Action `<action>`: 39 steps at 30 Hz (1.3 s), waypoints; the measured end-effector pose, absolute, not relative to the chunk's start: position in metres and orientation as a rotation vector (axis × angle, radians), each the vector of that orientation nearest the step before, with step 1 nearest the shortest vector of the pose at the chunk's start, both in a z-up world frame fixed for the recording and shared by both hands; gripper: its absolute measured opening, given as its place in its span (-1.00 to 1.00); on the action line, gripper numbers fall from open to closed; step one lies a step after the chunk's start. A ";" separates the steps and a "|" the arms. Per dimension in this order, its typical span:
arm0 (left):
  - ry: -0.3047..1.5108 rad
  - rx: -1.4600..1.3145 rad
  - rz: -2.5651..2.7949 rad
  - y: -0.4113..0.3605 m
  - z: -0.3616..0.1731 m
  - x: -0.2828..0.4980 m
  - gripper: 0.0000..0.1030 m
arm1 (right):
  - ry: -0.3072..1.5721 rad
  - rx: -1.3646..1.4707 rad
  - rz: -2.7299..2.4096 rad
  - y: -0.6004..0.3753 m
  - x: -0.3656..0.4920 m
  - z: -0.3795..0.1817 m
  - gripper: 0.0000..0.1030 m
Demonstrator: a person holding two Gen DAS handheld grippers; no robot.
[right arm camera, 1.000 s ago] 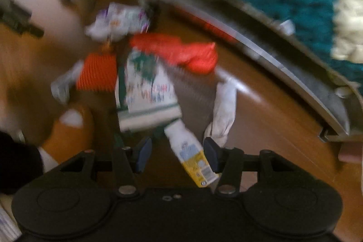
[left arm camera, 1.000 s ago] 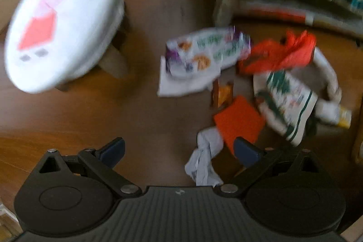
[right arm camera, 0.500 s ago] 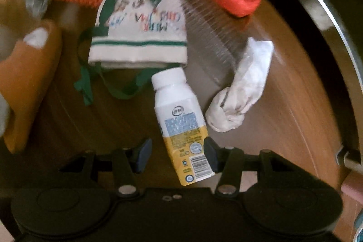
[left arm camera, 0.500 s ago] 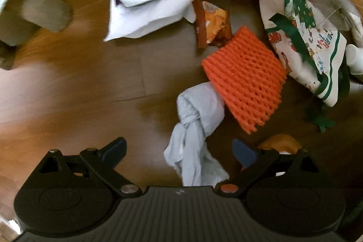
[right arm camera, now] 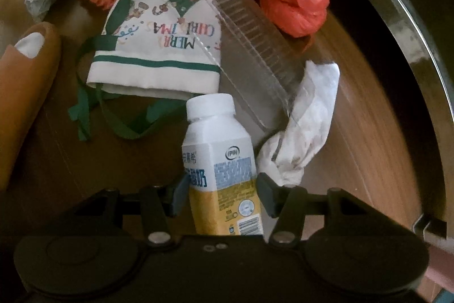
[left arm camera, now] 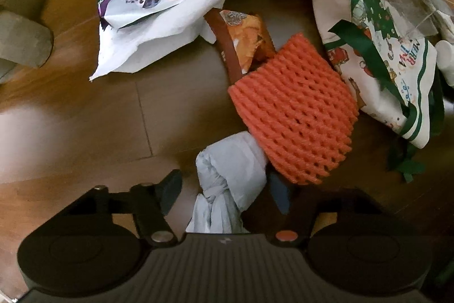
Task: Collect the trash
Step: 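Grasp the white cloth with left tool while right tool grasps the milk bottle, then carry the white cloth and milk bottle up to the teal wastebasket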
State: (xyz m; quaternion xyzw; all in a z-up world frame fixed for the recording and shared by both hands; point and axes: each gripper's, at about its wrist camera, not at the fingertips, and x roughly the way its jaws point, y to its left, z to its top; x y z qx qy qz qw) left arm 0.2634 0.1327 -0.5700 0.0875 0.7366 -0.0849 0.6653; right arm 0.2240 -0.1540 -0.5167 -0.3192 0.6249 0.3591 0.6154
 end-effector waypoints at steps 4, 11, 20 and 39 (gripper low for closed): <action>1.666 0.177 -0.194 0.130 -0.573 0.265 -0.04 | 1.450 -0.746 0.850 -0.153 0.229 -0.522 0.10; 1.655 0.151 -0.182 0.135 -0.573 0.261 -0.10 | 1.506 -0.745 0.841 -0.138 0.230 -0.535 0.00; 1.630 0.050 -0.114 0.157 -0.553 0.244 -0.13 | 1.469 -0.685 0.753 -0.130 0.219 -0.503 -0.04; 1.224 -0.133 0.037 0.200 -0.326 0.258 -0.13 | 1.082 -0.286 0.546 -0.123 0.235 -0.262 -0.04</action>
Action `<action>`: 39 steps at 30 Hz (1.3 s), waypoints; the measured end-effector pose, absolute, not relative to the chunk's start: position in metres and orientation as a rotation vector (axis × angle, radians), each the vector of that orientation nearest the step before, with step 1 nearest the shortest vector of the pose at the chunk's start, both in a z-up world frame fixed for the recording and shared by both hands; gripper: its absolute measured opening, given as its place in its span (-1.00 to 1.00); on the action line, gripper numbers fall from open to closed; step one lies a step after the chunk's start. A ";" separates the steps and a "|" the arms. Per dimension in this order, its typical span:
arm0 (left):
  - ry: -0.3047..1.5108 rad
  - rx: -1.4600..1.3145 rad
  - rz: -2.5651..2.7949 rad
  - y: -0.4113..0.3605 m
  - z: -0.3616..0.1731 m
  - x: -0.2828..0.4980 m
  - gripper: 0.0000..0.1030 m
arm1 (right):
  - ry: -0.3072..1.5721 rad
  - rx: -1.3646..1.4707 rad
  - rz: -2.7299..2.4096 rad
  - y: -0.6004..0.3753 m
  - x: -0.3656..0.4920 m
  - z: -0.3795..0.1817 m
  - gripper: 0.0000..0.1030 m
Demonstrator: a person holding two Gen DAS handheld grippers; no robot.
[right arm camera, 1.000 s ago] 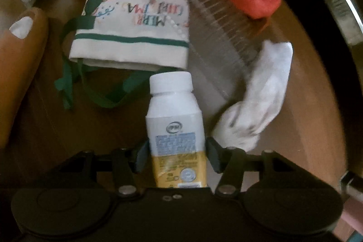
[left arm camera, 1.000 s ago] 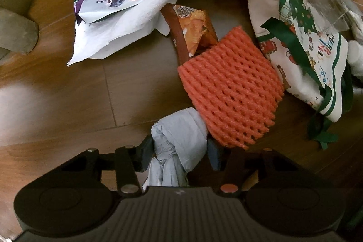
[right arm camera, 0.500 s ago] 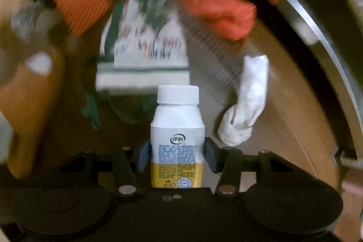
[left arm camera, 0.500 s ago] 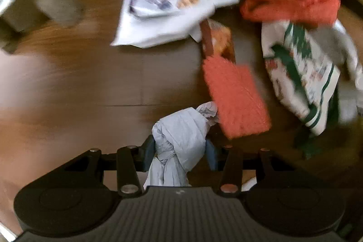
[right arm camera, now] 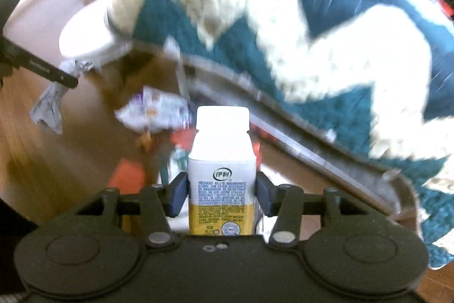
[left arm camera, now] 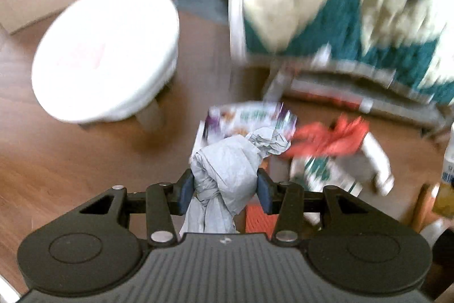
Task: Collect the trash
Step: 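Carry the white cloth and milk bottle up to the teal wastebasket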
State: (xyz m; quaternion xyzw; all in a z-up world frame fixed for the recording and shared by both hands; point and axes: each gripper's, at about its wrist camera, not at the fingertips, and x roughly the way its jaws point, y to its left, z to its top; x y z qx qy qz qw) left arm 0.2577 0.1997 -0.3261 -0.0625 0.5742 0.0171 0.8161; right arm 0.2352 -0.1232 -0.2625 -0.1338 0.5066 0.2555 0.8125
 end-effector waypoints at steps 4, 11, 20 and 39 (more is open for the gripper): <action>1.122 -0.132 0.026 0.199 -0.267 0.254 -0.13 | 0.979 -0.218 0.525 -0.131 0.229 -0.204 -0.04; 0.970 -0.152 0.005 0.182 -0.168 0.237 -0.13 | 0.811 -0.161 0.511 -0.144 0.207 -0.114 -0.04; 0.802 -0.166 -0.058 0.140 -0.058 0.221 -0.13 | 0.619 -0.126 0.506 -0.160 0.185 -0.015 -0.04; 0.429 -0.142 -0.221 0.038 0.146 0.281 -0.12 | 0.365 -0.008 0.406 -0.197 0.296 0.143 -0.04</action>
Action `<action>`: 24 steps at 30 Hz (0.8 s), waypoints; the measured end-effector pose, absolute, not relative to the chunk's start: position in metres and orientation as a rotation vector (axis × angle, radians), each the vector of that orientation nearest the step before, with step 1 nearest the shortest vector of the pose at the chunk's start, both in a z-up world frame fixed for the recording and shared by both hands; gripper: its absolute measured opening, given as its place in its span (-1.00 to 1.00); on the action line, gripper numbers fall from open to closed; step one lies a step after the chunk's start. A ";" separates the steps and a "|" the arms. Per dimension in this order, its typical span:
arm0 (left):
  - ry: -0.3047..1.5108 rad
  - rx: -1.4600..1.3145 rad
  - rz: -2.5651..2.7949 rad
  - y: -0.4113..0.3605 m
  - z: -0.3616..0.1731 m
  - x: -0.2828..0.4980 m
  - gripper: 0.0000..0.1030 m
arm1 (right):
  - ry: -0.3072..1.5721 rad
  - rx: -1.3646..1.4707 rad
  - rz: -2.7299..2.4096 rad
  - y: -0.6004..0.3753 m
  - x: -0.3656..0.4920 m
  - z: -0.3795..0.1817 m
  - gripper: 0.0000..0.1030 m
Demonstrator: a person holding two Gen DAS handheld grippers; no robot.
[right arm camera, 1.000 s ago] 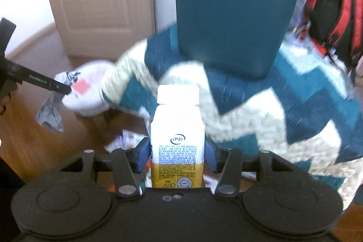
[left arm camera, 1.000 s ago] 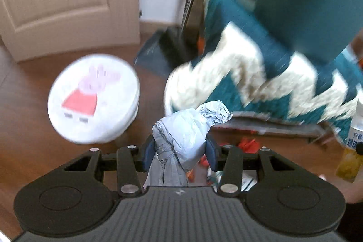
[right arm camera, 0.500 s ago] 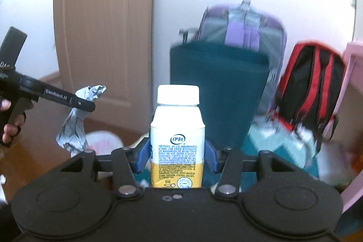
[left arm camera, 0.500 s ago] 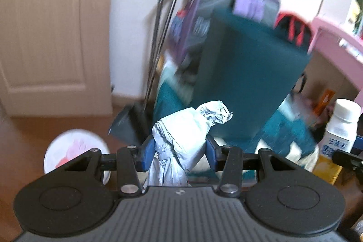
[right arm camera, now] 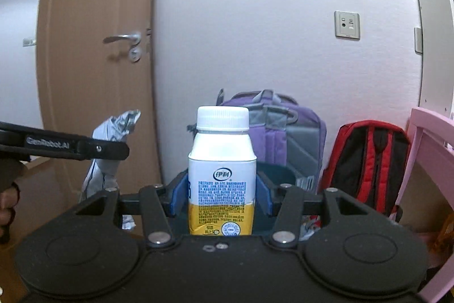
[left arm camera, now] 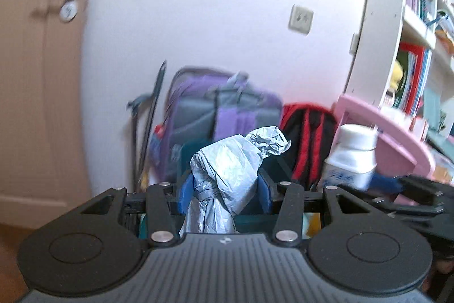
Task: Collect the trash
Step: 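Carry the white cloth and milk bottle up to the teal wastebasket, then open both tools over the wastebasket to drop cloth and bottle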
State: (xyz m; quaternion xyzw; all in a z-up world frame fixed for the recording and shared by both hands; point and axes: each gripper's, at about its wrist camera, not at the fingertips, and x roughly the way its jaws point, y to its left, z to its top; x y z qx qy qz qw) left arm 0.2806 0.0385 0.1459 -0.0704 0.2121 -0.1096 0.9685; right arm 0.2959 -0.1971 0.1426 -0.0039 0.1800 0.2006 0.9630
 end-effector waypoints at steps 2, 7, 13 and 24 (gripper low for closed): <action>0.413 -0.134 -0.232 0.028 0.156 0.293 -0.12 | 0.364 -0.009 0.391 -0.198 0.313 0.144 -0.04; 0.408 -0.108 -0.223 0.007 0.159 0.331 -0.12 | 0.381 -0.014 0.378 -0.197 0.347 0.138 -0.04; 0.498 -0.093 -0.196 -0.008 0.128 0.382 -0.12 | 0.438 -0.029 0.372 -0.192 0.381 0.113 -0.03; 0.662 -0.086 -0.164 -0.017 0.072 0.447 -0.10 | 0.576 -0.111 0.391 -0.179 0.425 0.065 -0.02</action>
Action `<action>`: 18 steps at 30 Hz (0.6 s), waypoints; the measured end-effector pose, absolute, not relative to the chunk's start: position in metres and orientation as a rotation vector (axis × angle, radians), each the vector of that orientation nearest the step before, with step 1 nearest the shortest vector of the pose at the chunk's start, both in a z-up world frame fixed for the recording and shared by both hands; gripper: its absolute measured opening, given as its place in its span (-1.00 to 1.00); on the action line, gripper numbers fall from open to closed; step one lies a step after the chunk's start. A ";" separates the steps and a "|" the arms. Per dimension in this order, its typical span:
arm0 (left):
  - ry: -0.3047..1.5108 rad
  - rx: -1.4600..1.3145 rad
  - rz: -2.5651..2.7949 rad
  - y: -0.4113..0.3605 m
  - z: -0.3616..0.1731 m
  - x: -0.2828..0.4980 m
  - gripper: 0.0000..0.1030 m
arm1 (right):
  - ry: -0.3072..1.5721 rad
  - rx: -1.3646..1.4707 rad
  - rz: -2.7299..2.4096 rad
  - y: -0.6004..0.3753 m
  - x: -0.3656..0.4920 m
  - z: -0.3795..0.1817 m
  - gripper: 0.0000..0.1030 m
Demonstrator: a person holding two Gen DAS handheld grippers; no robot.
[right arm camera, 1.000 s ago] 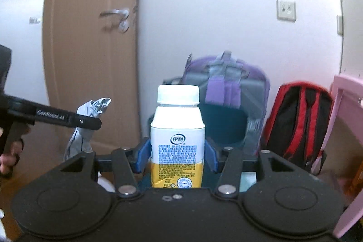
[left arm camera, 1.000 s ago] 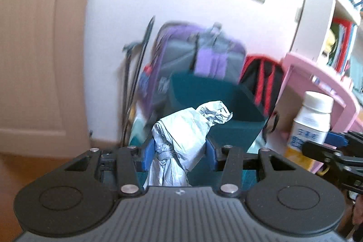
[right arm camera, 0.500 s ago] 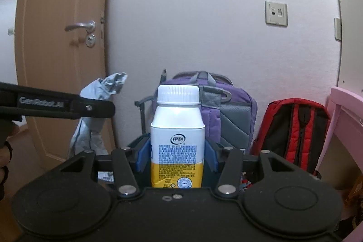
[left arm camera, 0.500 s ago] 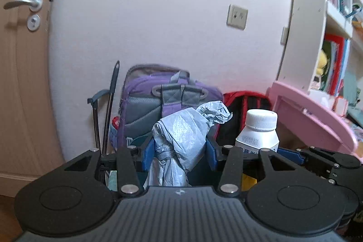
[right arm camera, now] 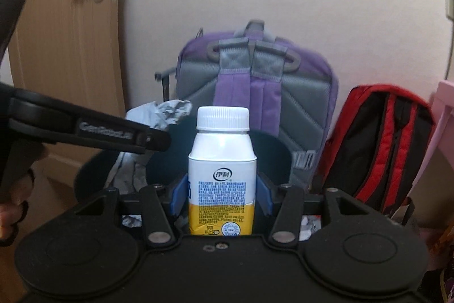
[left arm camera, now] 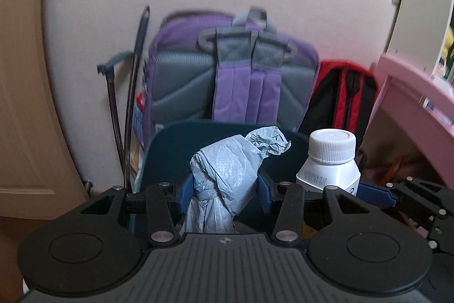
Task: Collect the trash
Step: 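Open both tools over the wastebasket to drop cloth and bottle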
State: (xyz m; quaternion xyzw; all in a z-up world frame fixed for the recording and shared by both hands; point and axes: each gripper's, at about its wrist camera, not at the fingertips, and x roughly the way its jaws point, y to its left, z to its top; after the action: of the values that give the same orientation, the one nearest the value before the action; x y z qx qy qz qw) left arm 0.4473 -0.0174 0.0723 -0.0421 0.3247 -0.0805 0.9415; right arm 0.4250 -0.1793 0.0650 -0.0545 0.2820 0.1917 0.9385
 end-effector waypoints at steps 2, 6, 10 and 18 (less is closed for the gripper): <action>0.699 -0.073 -0.164 -0.020 0.063 0.455 -0.10 | 0.608 -0.117 0.401 -0.178 0.430 0.058 -0.02; 0.772 -0.078 -0.168 -0.021 0.047 0.467 -0.09 | 0.638 -0.128 0.412 -0.179 0.434 0.049 -0.02; 0.809 -0.055 -0.173 -0.026 0.036 0.473 -0.08 | 0.659 -0.107 0.408 -0.185 0.439 0.046 -0.01; 0.810 -0.064 -0.195 -0.028 0.034 0.468 0.31 | 0.652 -0.070 0.403 -0.196 0.430 0.049 0.00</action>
State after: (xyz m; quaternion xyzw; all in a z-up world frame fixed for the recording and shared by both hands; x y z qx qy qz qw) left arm 0.4675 -0.0283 0.0336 -0.0313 0.3934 -0.0945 0.9140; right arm 0.4304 -0.1963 0.0490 -0.0340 0.3180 0.1965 0.9269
